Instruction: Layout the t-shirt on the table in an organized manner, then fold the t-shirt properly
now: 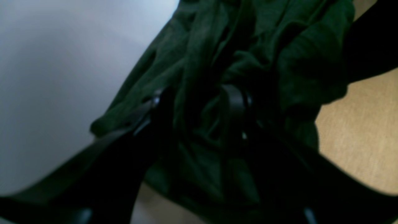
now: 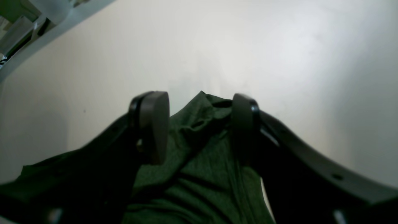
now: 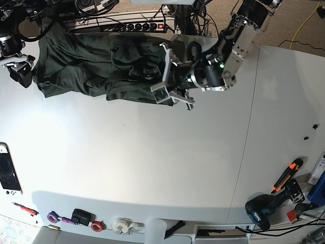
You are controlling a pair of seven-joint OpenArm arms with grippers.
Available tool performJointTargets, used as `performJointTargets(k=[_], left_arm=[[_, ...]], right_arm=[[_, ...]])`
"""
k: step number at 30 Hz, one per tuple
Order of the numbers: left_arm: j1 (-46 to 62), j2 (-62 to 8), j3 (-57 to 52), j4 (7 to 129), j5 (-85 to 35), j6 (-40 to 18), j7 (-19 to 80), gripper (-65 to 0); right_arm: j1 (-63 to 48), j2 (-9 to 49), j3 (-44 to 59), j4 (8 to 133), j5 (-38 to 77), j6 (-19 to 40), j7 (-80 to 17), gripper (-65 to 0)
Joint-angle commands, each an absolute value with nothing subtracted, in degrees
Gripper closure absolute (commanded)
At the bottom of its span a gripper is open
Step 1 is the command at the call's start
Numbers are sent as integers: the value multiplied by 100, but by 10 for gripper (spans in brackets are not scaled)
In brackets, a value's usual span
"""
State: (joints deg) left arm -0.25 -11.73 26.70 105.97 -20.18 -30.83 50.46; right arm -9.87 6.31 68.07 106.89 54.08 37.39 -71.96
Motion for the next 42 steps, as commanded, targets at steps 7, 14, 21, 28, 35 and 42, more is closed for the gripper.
performJointTargets(k=[7, 14, 21, 28, 35, 42], left_arm=[[-113, -1144, 2875, 10687, -1566, -2932, 4880, -221], [-113, -1142, 2875, 10687, -1369, -2783, 4746, -67], [-113, -1092, 2875, 10687, -1409, -2783, 4506, 0], [-115, -598, 2875, 10687, -1828, -2788, 4488, 0], [-255, -25, 2875, 10685, -1872, -2805, 4357, 0], [-336, 145, 2875, 10676, -1885, -2526, 4038, 0]], right_arm=[[-982, 714, 6820, 10790, 5546, 3767, -7037, -320], [-982, 714, 6820, 10790, 5546, 3767, -7039, -320], [-982, 714, 6820, 10790, 5548, 3767, -7043, -320], [-982, 711, 6820, 10790, 5548, 3767, -7052, -320], [-982, 714, 6820, 10790, 5546, 3767, -7072, -320], [-985, 711, 6820, 10790, 5546, 3765, -7078, -320]])
